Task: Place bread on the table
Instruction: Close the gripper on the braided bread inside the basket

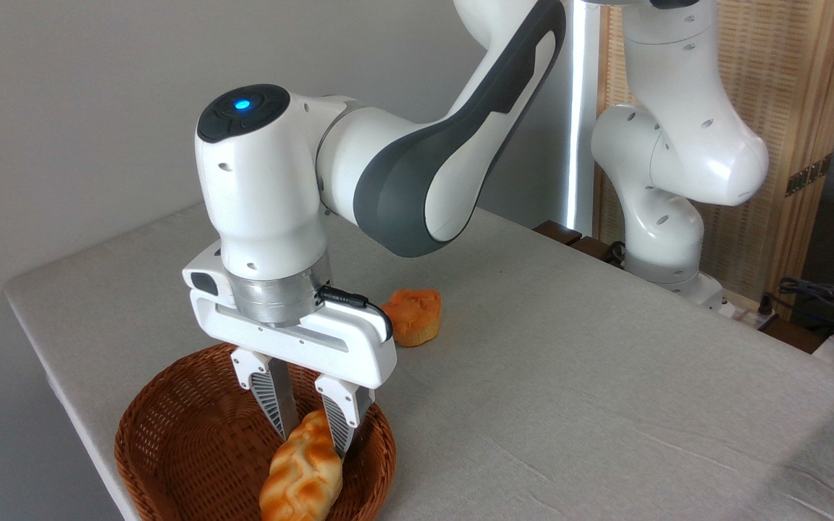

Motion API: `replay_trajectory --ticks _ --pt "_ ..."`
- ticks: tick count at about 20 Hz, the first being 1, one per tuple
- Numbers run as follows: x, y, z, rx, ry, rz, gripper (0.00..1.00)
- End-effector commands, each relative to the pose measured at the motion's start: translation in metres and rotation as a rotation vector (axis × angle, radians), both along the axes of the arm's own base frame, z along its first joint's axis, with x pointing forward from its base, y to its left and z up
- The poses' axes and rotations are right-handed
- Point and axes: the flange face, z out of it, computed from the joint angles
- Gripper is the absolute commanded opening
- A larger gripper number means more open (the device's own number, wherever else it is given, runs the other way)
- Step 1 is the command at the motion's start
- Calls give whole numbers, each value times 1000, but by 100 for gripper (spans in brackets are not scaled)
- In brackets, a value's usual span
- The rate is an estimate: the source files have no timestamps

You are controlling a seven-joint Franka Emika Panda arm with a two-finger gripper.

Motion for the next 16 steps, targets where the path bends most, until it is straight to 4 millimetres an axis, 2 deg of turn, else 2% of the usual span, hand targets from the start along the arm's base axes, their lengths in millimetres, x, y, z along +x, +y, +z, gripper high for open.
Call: replay_trajectory --ticks 1,6,8,10,11,16 --pt "0 -1 0 -4 -20 -13 30" --pt "0 0 -1 -4 -18 -13 30" --pt "0 1 0 -4 -20 -13 22" --pt "0 1 0 -5 -21 -18 8" --pt "0 1 0 -3 -21 -20 6" --pt "0 1 4 -4 -27 -20 6"
